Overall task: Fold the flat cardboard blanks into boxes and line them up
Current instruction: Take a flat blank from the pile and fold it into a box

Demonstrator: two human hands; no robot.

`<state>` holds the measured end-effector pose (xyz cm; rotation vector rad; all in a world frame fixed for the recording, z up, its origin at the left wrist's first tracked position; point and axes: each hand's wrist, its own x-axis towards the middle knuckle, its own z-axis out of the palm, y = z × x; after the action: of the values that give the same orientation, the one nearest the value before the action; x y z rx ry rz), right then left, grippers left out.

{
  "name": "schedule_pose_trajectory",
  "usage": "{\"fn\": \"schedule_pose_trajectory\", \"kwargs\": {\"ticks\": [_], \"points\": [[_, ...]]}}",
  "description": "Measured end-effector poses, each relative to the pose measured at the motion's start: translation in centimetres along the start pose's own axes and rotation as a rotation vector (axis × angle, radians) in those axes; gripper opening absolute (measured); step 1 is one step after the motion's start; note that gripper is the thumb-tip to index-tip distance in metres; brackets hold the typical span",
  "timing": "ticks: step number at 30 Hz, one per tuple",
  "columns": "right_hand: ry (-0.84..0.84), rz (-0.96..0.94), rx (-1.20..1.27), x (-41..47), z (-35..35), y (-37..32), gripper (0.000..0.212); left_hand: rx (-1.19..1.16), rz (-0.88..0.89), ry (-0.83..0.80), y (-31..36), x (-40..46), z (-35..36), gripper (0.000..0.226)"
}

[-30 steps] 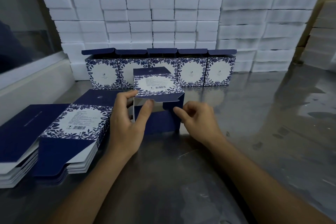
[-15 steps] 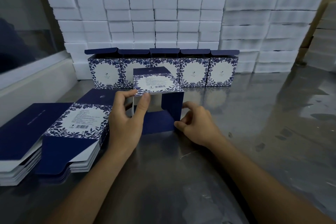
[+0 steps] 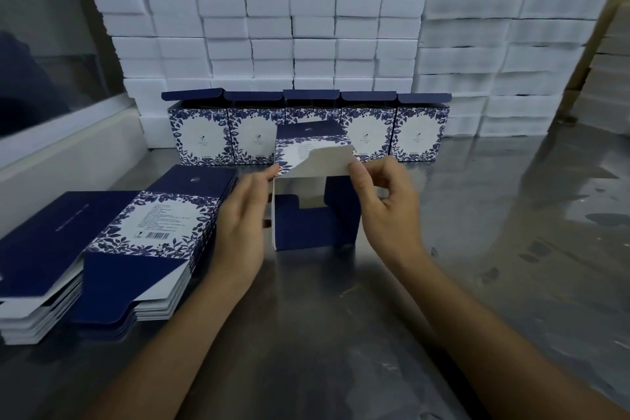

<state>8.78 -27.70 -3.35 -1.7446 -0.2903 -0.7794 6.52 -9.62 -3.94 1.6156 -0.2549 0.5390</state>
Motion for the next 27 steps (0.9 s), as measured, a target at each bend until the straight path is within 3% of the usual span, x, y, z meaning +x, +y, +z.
{"fn": "schedule_pose_trajectory", "kwargs": {"ticks": [9,17,21,24,27], "points": [[0.078,-0.114,-0.071,-0.4,0.3,-0.6,0.035,0.482,0.271,0.105,-1.4,0.3,-0.5,0.031],[0.073,-0.148,-0.097,-0.3,0.4,-0.6,0.033,0.614,0.371,0.139,-1.0,0.5,-0.5,0.024],[0.059,-0.118,-0.098,-0.3,0.3,-0.3,0.033,0.644,0.385,0.094,-1.4,0.4,-0.8,0.035],[0.048,-0.089,-0.098,-0.1,0.1,-0.2,0.032,0.755,0.298,-0.019,-1.9,0.4,-1.0,0.041],[0.047,-0.074,-0.09,0.0,0.0,-0.2,0.031,0.845,0.212,-0.129,-2.0,0.5,-1.3,0.067]]}}
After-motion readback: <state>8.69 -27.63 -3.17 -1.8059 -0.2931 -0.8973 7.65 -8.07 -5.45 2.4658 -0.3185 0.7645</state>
